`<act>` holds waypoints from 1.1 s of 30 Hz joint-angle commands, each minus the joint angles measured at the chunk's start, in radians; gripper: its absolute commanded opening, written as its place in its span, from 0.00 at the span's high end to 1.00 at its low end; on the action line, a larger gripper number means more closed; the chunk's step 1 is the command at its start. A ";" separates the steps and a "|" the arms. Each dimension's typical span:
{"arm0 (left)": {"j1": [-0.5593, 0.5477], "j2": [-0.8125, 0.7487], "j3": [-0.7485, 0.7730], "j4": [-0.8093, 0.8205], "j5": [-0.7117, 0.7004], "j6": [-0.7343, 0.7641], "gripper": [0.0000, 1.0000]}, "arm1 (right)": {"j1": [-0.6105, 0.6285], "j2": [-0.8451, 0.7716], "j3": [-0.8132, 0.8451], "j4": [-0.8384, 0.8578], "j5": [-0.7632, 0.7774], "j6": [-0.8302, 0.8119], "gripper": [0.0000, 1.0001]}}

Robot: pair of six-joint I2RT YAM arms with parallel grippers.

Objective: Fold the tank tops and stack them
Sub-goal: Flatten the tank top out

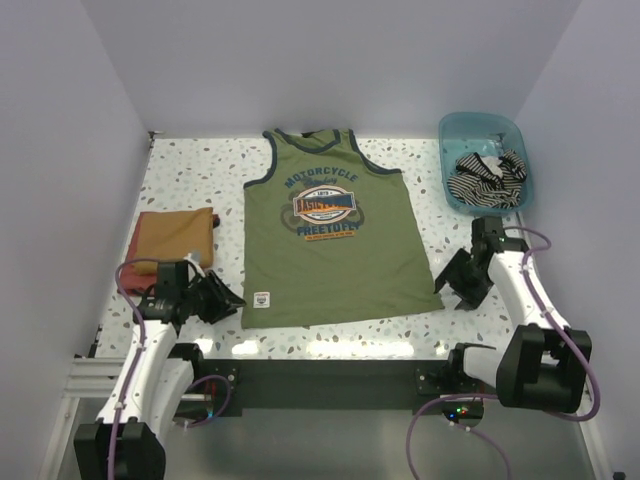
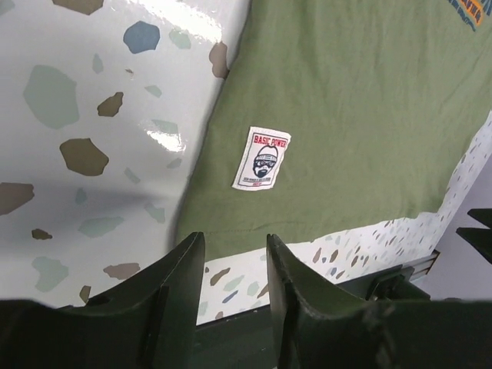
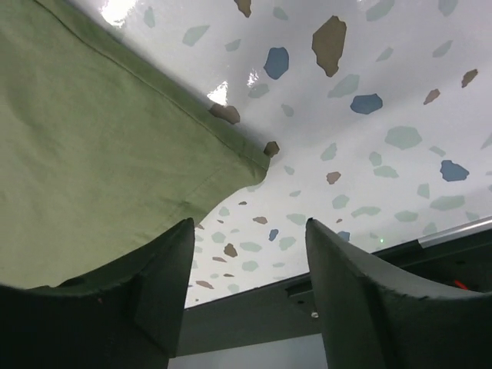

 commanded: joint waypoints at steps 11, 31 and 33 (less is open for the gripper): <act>-0.017 0.265 0.353 0.176 -0.039 0.078 0.58 | 0.438 -0.073 0.163 0.088 0.150 0.121 0.36; 0.108 0.770 1.242 0.126 -0.202 0.058 0.64 | 1.407 0.818 0.966 0.216 0.351 0.278 0.57; 0.133 0.782 1.271 0.130 -0.159 0.046 0.64 | 1.433 0.892 1.078 0.177 0.348 0.265 0.58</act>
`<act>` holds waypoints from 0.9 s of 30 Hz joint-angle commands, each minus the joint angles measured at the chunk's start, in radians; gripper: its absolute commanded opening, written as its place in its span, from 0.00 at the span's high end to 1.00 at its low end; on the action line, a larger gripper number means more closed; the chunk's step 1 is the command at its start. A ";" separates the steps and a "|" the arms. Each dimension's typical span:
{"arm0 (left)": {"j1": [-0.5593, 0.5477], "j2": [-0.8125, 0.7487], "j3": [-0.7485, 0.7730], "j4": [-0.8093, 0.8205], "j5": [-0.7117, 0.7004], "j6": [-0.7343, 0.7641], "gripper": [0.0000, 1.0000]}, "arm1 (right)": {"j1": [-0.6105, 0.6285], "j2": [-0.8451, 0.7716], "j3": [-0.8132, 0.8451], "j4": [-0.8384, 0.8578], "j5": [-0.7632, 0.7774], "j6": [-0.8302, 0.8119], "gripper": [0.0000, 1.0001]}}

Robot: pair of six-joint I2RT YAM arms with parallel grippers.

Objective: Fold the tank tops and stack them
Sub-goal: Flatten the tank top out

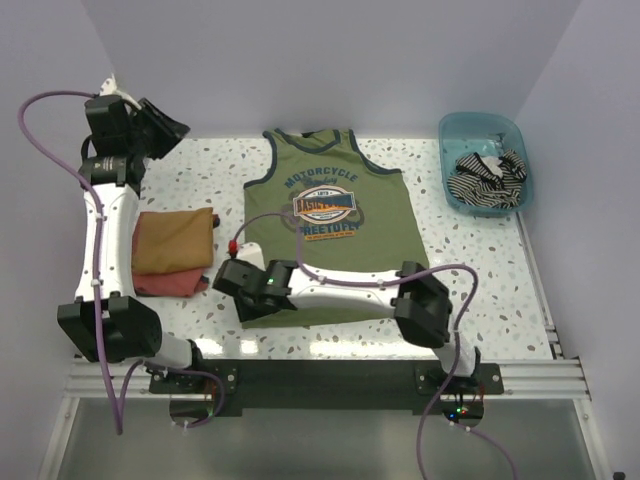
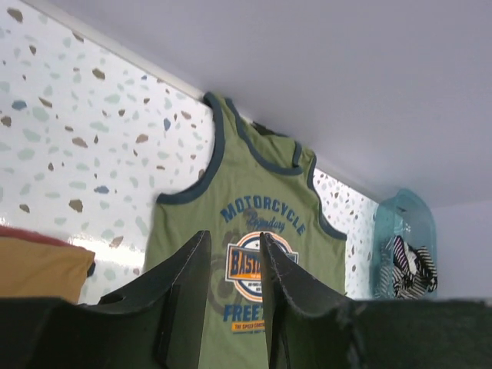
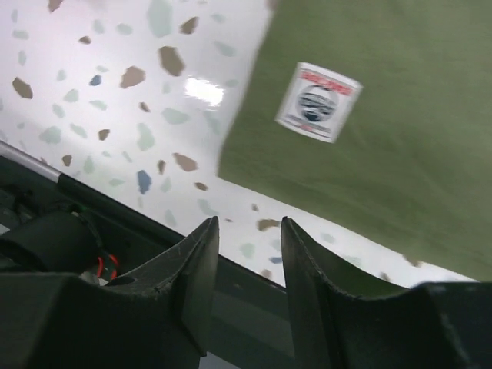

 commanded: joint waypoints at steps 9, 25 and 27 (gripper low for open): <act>0.036 0.042 0.075 -0.009 0.111 -0.006 0.65 | 0.056 0.280 0.326 -0.120 0.026 -0.023 0.68; 0.030 0.042 -0.063 0.073 0.126 -0.018 0.66 | 0.064 0.386 0.364 -0.162 0.032 -0.031 0.79; 0.011 0.042 -0.106 0.089 0.108 -0.011 0.66 | 0.064 0.363 0.321 -0.158 0.031 -0.033 0.95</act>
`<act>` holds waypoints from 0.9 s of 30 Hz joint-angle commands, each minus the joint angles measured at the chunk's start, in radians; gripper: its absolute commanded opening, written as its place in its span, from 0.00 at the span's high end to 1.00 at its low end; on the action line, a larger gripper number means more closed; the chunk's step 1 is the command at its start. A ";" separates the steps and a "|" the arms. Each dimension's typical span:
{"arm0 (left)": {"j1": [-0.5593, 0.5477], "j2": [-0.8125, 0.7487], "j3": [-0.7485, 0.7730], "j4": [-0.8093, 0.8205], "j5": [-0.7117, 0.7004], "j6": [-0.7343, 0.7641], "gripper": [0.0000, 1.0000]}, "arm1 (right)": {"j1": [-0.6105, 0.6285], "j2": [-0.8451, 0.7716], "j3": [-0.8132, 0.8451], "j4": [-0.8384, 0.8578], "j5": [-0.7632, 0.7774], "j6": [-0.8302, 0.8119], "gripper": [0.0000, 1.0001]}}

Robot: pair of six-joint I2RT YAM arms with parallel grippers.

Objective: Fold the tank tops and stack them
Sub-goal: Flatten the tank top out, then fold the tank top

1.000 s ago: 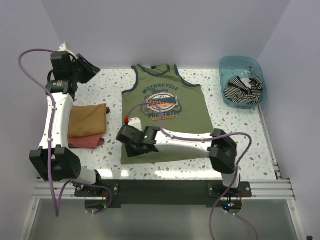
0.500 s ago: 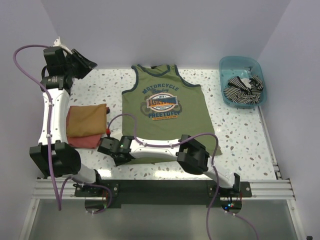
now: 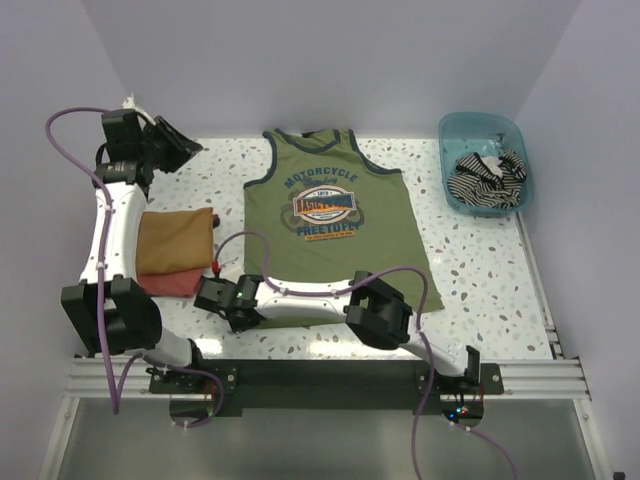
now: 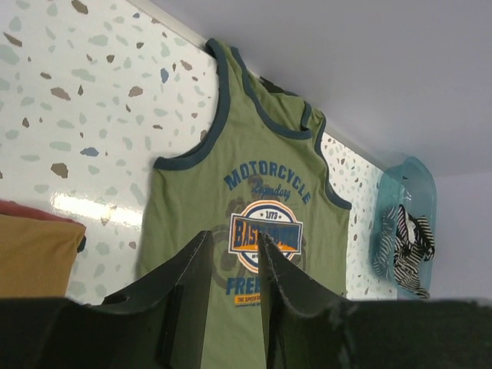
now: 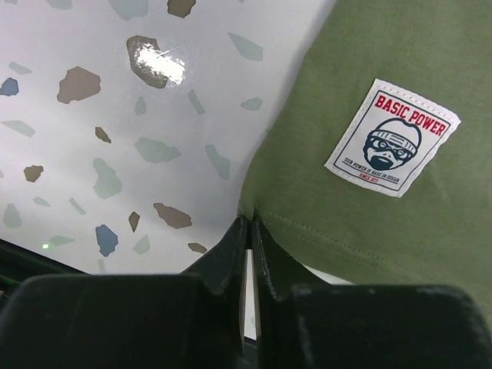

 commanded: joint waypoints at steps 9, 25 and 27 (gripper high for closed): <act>-0.102 0.056 -0.280 0.150 -0.098 0.020 0.69 | -0.020 -0.378 -0.420 0.209 -0.123 -0.024 1.00; -0.214 0.413 -0.173 0.181 -0.190 0.062 0.76 | -0.072 -0.483 -0.514 0.241 -0.229 0.018 1.00; -0.220 0.465 -0.120 0.173 -0.218 0.069 0.75 | -0.072 -0.494 -0.520 0.235 -0.228 0.022 1.00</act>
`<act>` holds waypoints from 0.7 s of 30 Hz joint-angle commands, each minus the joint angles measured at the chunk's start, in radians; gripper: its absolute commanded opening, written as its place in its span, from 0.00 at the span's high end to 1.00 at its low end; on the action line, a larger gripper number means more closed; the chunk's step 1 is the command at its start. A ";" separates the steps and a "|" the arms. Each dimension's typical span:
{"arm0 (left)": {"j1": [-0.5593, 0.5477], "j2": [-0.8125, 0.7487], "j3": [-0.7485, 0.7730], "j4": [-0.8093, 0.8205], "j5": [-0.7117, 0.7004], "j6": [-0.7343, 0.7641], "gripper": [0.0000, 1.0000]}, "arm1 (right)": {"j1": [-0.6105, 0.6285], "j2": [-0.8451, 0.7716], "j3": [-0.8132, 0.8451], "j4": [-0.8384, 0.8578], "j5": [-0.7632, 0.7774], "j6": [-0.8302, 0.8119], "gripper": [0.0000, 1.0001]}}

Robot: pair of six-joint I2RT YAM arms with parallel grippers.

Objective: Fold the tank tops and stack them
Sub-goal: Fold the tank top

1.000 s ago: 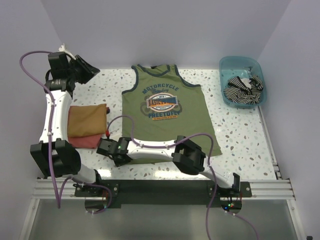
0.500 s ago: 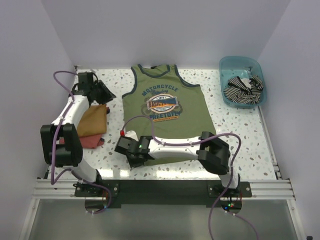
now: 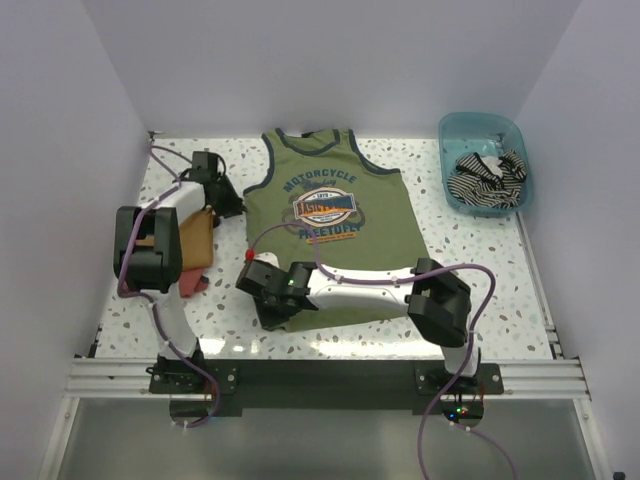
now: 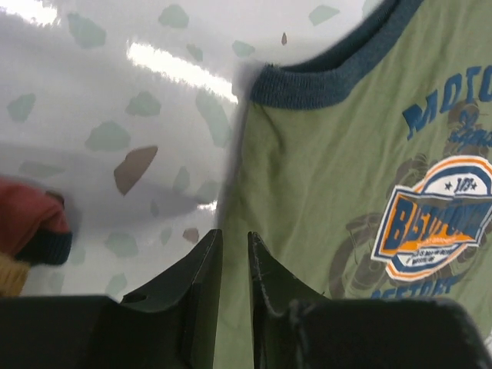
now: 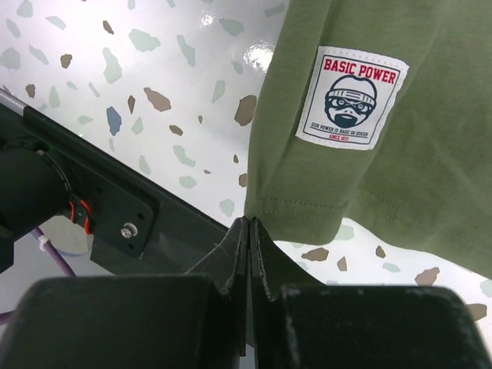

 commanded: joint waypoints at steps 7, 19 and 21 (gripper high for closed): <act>-0.016 0.170 0.214 0.025 -0.094 0.043 0.73 | -0.002 -0.097 -0.019 -0.010 -0.020 0.020 1.00; -0.019 0.235 0.258 0.054 -0.099 0.040 0.72 | -0.003 -0.137 -0.060 -0.010 -0.024 0.037 1.00; -0.019 0.239 0.264 0.059 -0.100 0.040 0.73 | -0.003 -0.141 -0.063 -0.010 -0.020 0.040 1.00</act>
